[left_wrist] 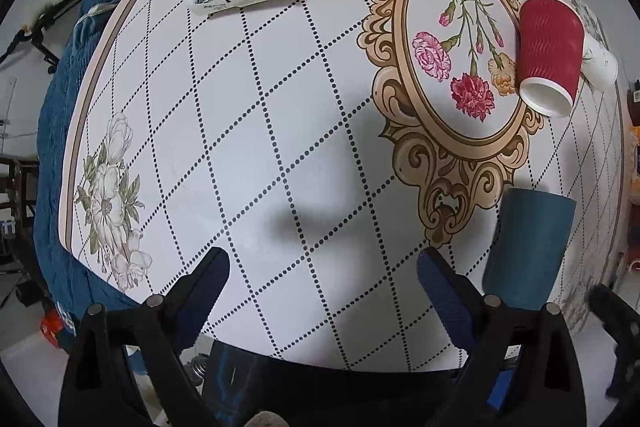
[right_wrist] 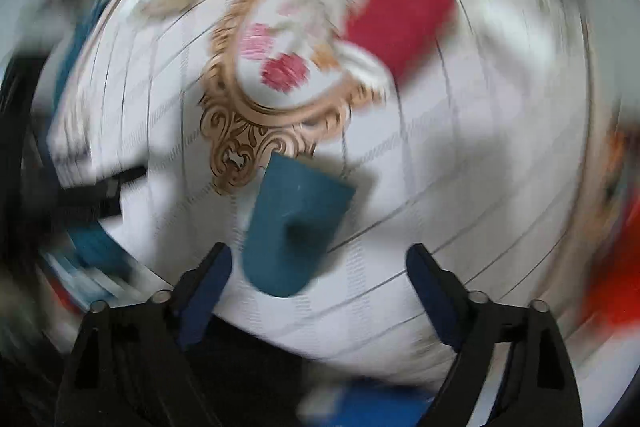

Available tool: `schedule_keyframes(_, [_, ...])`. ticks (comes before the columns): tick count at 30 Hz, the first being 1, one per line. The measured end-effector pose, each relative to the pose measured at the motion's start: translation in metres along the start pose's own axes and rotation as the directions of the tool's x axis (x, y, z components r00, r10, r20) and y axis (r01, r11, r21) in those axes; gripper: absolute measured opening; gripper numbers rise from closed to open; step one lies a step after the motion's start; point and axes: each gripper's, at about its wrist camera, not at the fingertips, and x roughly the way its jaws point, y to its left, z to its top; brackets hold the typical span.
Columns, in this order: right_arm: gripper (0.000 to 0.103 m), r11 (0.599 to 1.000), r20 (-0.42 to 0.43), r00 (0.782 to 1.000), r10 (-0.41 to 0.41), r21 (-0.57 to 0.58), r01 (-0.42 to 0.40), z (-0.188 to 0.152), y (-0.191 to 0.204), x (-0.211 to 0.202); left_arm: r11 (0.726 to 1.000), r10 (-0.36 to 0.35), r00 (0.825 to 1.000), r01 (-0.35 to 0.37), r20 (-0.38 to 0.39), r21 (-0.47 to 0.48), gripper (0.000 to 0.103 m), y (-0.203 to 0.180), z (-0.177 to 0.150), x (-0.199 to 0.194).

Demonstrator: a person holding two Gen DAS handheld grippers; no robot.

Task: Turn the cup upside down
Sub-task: 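Rotate the right tool to turn the teal cup's open end downward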

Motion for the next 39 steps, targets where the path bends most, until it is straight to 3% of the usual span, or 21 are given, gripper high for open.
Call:
schedule_keyframes(1, [0.093,0.980,0.037,0.995,-0.091,-0.174,0.096,0.000,0.017,-0.007,1.000,0.006,1.000,-0.006,0.001,0.000,0.096,0.002,0.001,0.003])
schedule_keyframes(3, [0.093,0.855,0.116,0.968,-0.225,-0.453,0.252,-0.007,0.043,-0.009,1.000,0.003,1.000,-0.003,0.007,-0.003,0.096,0.002,-0.001,0.005])
schedule_keyframes(4, [0.093,0.712,0.168,0.939,-0.299,-0.616,0.337,-0.015,0.061,-0.004,1.000,0.006,1.000,-0.006,0.004,-0.008,0.096,0.002,-0.002,0.009])
schedule_keyframes(5, [0.093,0.621,0.194,0.921,-0.337,-0.690,0.372,-0.020,0.069,0.001,1.000,0.002,1.000,-0.002,-0.002,-0.014,0.096,0.003,-0.002,0.012])
schedule_keyframes(6, [0.093,0.458,0.232,0.893,-0.386,-0.792,0.404,-0.031,0.080,0.012,1.000,-0.007,1.000,0.007,-0.007,-0.021,0.096,0.004,-0.003,0.015])
schedule_keyframes(8, [0.093,0.180,0.297,0.858,-0.419,-0.899,0.399,-0.051,0.094,0.030,0.999,-0.014,1.000,0.013,-0.020,-0.041,0.096,0.006,-0.004,0.022])
schedule_keyframes(9, [0.093,0.036,0.318,0.848,-0.425,-0.930,0.366,-0.064,0.099,0.041,0.999,-0.017,1.000,0.016,-0.025,-0.049,0.096,0.007,-0.005,0.026])
schedule_keyframes(10, [0.093,-0.062,0.325,0.844,-0.427,-0.941,0.331,-0.074,0.101,0.049,0.998,-0.022,0.999,0.020,-0.031,-0.061,0.096,0.008,-0.007,0.030])
schedule_keyframes(11, [0.093,-0.189,0.338,0.835,-0.435,-0.941,0.282,-0.086,0.104,0.061,0.997,-0.024,0.999,0.022,-0.034,-0.069,0.096,0.009,-0.008,0.034])
schedule_keyframes(13, [0.093,-0.359,0.376,0.819,-0.434,-0.905,0.226,-0.100,0.103,0.077,0.996,-0.028,0.999,0.025,-0.037,-0.084,0.096,0.011,-0.011,0.040])
schedule_keyframes(17, [0.093,-0.583,0.432,0.806,-0.404,-0.801,0.136,-0.118,0.099,0.101,0.994,-0.035,0.999,0.031,-0.037,-0.108,0.096,0.015,-0.017,0.052])
schedule_keyframes(20, [0.093,-0.693,0.465,0.801,-0.377,-0.716,0.089,-0.126,0.092,0.112,0.990,-0.050,0.998,0.044,-0.044,-0.131,0.096,0.017,-0.024,0.061])
schedule_keyframes(25, [0.093,-0.794,0.500,0.799,-0.334,-0.607,0.047,-0.128,0.088,0.122,0.987,-0.058,0.997,0.049,-0.053,-0.156,0.096,0.030,-0.036,0.080])
schedule_keyframes(32, [0.093,-0.852,0.509,0.810,-0.290,-0.524,0.024,-0.132,0.091,0.132,0.983,-0.056,0.997,0.045,-0.054,-0.179,0.096,0.048,-0.054,0.094])
schedule_keyframes(37, [0.091,-0.864,0.497,0.821,-0.282,-0.503,0.008,-0.136,0.092,0.135,0.982,-0.054,0.997,0.044,-0.052,-0.184,0.096,0.058,-0.065,0.098])
schedule_keyframes(39, [0.086,-0.869,0.490,0.824,-0.284,-0.495,-0.005,-0.139,0.091,0.137,0.982,-0.052,0.997,0.042,-0.052,-0.183,0.096,0.060,-0.068,0.099])
